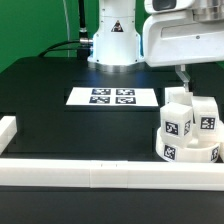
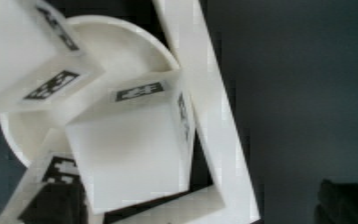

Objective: Assemble stool

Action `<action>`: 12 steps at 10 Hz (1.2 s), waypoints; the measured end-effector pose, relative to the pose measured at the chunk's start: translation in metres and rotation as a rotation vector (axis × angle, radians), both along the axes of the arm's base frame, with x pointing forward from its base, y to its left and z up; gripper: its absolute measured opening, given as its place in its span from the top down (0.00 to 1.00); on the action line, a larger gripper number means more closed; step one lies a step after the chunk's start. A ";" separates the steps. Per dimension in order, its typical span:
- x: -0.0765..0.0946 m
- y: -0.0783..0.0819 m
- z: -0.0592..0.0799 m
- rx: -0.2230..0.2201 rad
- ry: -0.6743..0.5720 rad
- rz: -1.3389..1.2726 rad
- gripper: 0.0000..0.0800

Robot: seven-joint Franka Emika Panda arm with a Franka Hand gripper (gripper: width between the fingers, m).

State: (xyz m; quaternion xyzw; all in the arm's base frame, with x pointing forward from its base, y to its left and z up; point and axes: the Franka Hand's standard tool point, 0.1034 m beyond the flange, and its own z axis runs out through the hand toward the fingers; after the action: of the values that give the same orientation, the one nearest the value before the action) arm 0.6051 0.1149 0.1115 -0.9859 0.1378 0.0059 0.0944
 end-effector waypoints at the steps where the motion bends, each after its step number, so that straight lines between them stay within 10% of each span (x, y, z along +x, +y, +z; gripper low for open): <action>1: 0.001 0.000 0.001 -0.046 -0.029 0.172 0.19; 12: -0.002 -0.005 -0.012 -0.164 -0.139 1.316 0.19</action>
Offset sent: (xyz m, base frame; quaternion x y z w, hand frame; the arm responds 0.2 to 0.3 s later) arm -0.0002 0.0047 -0.0012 -0.0872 -0.0079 -0.3338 0.9386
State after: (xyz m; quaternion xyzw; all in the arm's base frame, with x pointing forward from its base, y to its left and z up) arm 0.6028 0.1097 0.0998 -0.8664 -0.4992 -0.0116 0.0044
